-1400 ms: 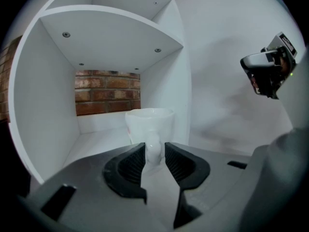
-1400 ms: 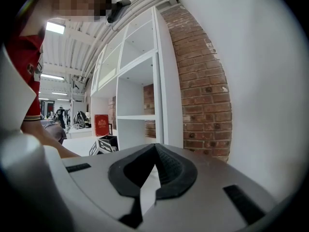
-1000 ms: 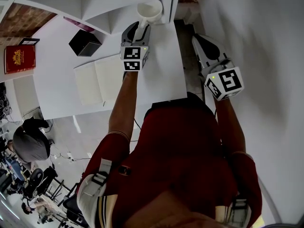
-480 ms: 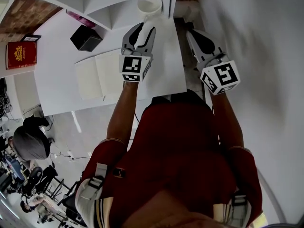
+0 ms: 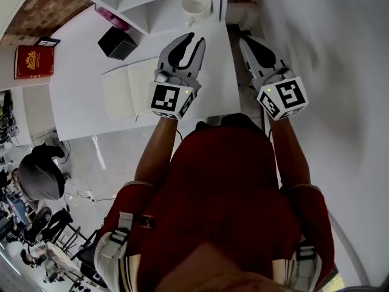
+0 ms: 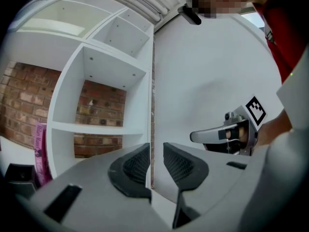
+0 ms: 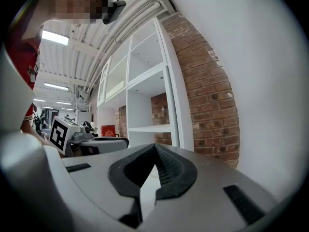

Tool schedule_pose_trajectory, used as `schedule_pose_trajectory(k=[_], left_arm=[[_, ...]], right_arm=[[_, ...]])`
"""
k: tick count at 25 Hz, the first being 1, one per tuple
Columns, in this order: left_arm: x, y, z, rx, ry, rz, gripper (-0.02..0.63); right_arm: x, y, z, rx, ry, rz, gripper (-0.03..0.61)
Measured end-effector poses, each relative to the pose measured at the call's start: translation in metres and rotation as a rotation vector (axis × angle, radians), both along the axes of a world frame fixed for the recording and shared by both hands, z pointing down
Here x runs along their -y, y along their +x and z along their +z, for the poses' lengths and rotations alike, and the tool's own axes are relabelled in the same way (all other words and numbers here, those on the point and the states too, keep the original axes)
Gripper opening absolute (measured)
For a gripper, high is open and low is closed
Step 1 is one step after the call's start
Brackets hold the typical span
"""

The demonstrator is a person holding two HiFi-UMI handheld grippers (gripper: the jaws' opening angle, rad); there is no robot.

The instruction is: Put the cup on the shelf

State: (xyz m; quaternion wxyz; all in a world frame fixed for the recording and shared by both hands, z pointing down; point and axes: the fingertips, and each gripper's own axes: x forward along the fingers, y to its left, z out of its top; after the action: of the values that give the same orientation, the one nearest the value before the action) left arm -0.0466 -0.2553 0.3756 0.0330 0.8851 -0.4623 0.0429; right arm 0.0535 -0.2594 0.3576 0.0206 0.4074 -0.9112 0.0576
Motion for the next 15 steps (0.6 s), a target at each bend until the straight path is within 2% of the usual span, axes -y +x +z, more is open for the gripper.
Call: schedule_pose_trajectory(k=[5, 10, 15], left_arm=[[-0.013, 0.003, -0.031, -0.042, 0.095, 0.017, 0.034], [-0.024, 0.001, -0.04, -0.047, 0.104, 0.022, 0.014], [-0.034, -0.003, -0.058, -0.09, 0.142, 0.032, 0.005]], right_arm=[[-0.012, -0.006, -0.019, 0.032, 0.038, -0.015, -0.003], [-0.023, -0.009, -0.027, 0.045, 0.062, -0.02, -0.003], [-0.037, -0.015, -0.037, 0.046, 0.093, -0.031, -0.003]])
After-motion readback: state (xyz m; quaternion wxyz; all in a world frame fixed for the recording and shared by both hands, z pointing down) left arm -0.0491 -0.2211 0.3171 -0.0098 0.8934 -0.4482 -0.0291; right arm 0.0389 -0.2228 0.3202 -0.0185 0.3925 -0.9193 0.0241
